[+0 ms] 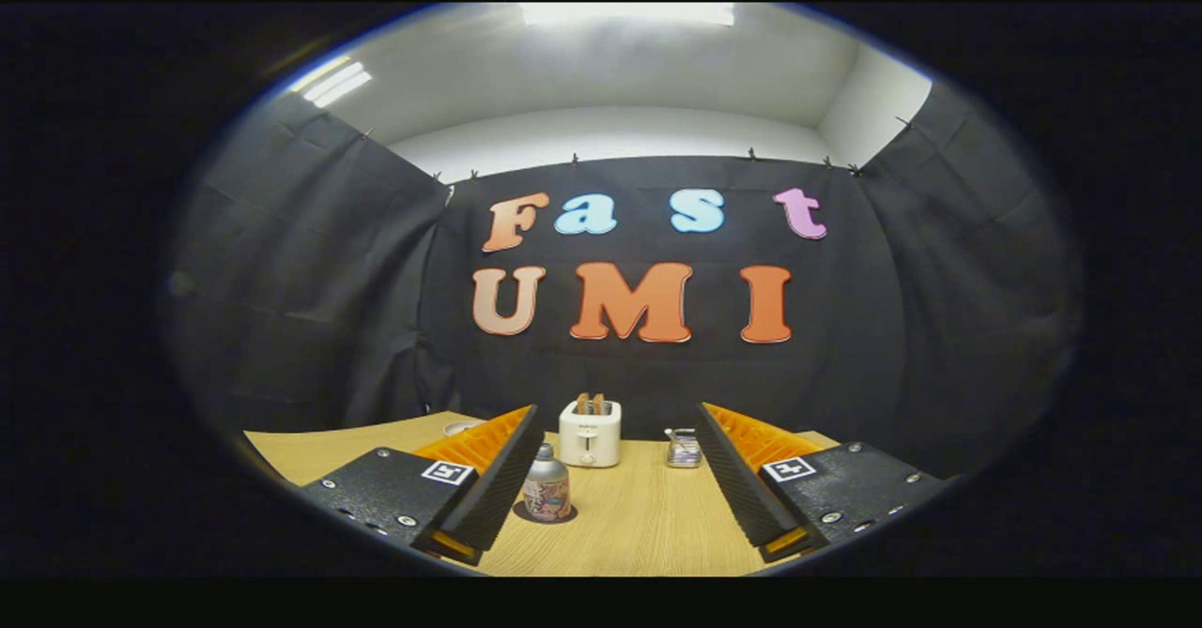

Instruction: Take the bottle from table, then pour the juice into the cup, finally place the bottle on the coaster

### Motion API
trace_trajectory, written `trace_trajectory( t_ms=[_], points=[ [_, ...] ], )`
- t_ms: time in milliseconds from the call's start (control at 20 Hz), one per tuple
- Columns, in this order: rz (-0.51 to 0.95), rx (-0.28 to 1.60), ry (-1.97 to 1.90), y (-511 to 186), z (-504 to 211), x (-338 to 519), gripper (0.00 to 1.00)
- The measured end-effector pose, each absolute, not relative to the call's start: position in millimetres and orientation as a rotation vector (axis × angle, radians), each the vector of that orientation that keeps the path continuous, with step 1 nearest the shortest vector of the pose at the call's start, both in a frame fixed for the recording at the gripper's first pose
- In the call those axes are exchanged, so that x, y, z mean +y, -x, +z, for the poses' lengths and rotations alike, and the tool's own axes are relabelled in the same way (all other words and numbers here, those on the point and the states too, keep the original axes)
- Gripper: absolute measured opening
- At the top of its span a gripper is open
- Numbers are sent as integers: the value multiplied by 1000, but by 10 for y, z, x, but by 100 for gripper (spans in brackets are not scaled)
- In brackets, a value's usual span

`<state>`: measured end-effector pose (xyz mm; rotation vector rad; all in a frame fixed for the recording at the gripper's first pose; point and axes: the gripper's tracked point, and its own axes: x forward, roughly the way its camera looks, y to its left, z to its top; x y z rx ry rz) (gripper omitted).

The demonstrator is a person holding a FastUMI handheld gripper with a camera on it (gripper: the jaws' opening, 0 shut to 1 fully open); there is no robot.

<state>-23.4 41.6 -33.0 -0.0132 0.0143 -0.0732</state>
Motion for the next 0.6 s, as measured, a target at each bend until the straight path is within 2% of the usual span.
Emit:
trace_trajectory(
  t_ms=[600],
  points=[
    [-81, 20, 31, 142, -487, 500, 96]
  ],
)
